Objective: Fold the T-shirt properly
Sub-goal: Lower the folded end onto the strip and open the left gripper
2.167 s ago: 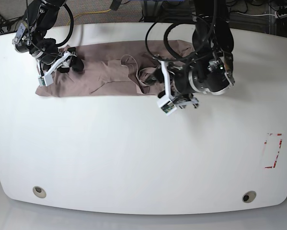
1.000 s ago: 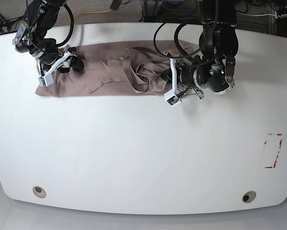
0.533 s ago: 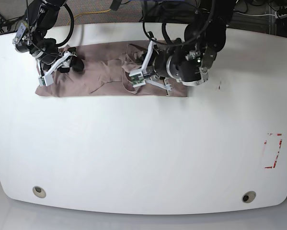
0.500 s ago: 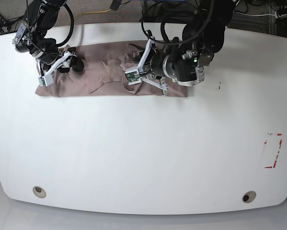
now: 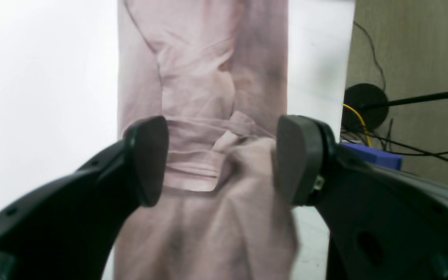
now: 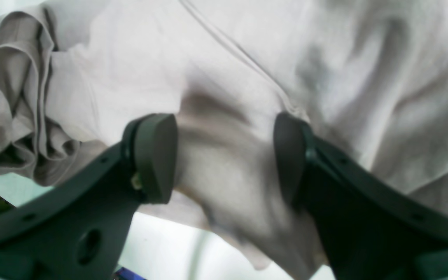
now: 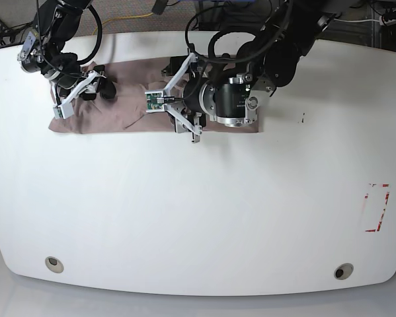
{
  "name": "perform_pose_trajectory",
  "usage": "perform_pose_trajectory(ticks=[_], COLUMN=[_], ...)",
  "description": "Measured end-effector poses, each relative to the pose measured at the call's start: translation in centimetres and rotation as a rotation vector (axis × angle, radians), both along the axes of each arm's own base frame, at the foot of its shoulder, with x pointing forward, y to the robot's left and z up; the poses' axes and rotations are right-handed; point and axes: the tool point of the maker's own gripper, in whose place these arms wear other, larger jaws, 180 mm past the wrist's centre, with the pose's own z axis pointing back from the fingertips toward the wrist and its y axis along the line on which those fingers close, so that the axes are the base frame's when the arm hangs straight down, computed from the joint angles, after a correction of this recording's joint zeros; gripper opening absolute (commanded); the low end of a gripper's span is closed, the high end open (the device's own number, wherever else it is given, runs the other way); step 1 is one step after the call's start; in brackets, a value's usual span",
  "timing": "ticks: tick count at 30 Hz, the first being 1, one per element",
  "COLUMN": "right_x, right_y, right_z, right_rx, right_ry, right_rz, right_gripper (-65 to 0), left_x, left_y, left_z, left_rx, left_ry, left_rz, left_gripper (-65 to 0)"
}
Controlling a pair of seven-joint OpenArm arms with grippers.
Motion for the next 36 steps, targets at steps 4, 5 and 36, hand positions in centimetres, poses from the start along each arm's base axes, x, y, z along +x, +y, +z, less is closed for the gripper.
perform_pose_trajectory(ticks=[4,5,36], right_x=[0.7,1.0,1.9], right_y=[0.1,0.2,0.2], right_z=[0.3,0.5,1.0], right_rx=[0.000,0.004,0.006], right_ry=[-0.015,-0.026,-0.054], right_rz=[0.000,-0.002,-0.007], right_gripper=[-27.9,-27.9,-27.9], left_x=[1.8,2.8,-1.7], left_y=[0.7,1.4,4.9], left_z=[0.8,1.1,-4.0], left_rx=[-0.033,-0.038,0.200], left_ry=[-0.004,-0.012,-0.016], left_rz=[0.070,0.108,-0.103], left_gripper=[-24.3,-24.3,-40.3])
